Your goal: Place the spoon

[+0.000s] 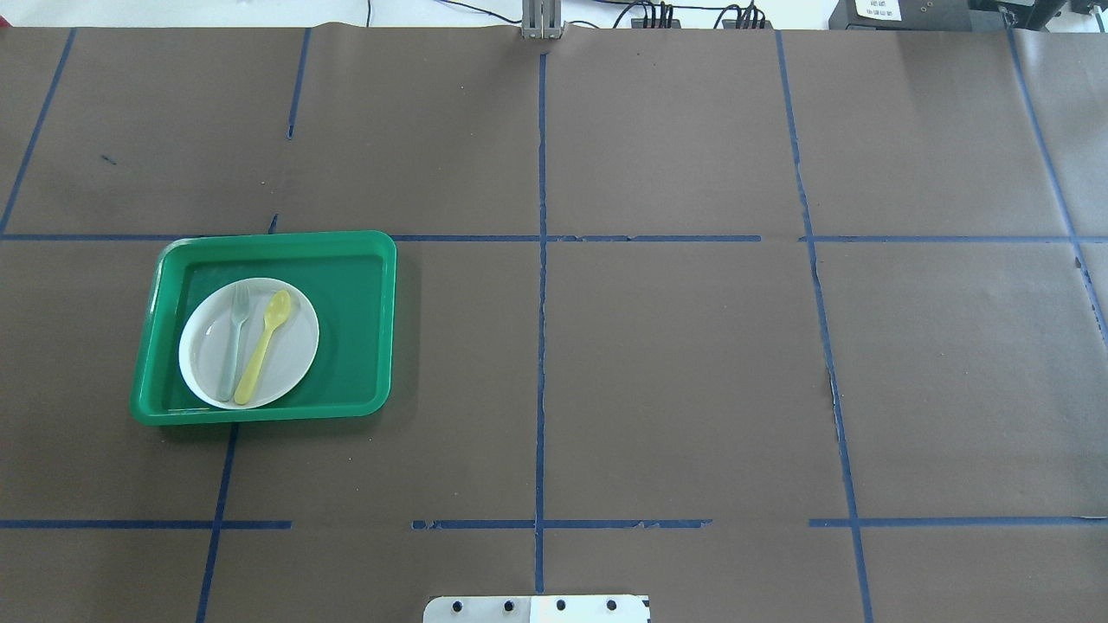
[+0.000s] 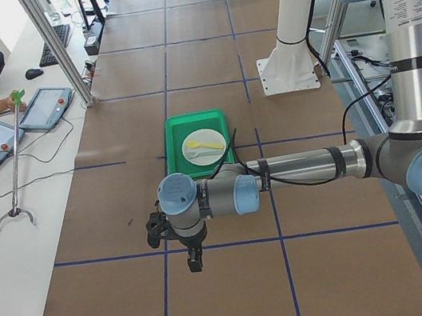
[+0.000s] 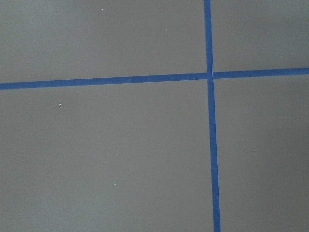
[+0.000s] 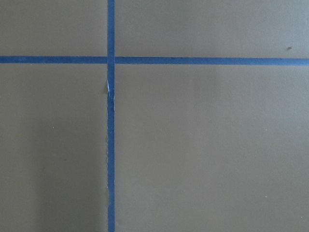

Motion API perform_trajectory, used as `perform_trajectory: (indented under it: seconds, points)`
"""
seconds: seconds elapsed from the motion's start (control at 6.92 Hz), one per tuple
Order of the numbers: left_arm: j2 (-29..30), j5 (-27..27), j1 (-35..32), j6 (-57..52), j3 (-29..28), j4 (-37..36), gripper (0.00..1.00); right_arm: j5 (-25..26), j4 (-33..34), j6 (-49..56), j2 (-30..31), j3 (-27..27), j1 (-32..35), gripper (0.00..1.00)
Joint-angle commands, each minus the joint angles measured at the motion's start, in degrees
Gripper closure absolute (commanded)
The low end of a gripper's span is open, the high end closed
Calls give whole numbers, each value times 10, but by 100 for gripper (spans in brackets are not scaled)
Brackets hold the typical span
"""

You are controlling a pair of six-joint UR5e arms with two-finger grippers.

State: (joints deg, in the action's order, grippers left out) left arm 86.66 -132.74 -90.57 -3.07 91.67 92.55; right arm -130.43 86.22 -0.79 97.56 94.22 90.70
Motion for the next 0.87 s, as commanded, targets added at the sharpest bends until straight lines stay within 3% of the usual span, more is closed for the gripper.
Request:
perform_trajectory:
  seconds: [0.0, 0.29, 0.43, 0.72]
  points:
    - [0, -3, 0, -2, 1, 2, 0, 0, -1, 0, 0, 0, 0, 0]
    - [22, -3, 1, 0, 5, 4, 0, 0, 0, 0, 0, 0, 0, 0]
    - [23, -2, 21, 7, 38, 3, 0, 0, 0, 0, 0, 0, 0, 0]
    - [24, 5, 137, 178, 140, 5, 0, 0, 0, 0, 0, 0, 0, 0]
